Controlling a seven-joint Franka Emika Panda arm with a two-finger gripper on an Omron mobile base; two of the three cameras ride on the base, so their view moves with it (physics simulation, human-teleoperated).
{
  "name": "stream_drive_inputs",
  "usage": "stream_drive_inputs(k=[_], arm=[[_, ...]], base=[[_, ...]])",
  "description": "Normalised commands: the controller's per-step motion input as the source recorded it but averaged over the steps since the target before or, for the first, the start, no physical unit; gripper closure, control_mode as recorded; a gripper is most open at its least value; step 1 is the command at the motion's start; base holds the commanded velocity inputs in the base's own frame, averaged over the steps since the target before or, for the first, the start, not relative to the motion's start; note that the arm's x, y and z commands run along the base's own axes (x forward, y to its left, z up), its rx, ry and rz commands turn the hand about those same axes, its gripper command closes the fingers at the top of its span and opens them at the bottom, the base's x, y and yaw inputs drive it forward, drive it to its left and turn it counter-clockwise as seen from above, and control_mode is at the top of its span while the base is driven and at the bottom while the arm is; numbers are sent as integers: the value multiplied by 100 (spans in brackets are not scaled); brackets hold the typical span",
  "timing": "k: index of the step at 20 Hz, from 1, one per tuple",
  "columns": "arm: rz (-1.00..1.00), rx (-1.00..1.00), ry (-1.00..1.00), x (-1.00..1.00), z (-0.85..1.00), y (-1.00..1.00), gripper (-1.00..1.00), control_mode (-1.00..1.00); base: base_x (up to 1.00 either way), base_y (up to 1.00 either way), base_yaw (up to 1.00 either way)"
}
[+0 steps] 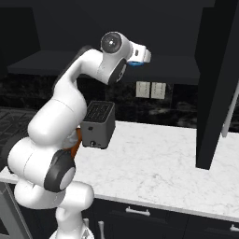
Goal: Pick the kettle from the counter and place it on the tray. Then pick the mug from the cabinet and place it on the tray. Then close the cabinet doors.
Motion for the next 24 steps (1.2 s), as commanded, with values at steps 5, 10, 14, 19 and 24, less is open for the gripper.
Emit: stream_drive_inputs(k=[5,10,14,19,24], arm=[[0,0,0,18,-5,0,-100,-100],[0,0,0,16,-8,0,-100,-100],[0,0,0,22,-12,0,-100,-100],[0,0,0,18,-11,0,-100,-100],[0,0,0,12,-11,-2,-100,-100]], base=[[0,0,0],[0,0,0],[0,0,0],[0,0,0],[0,0,0]])
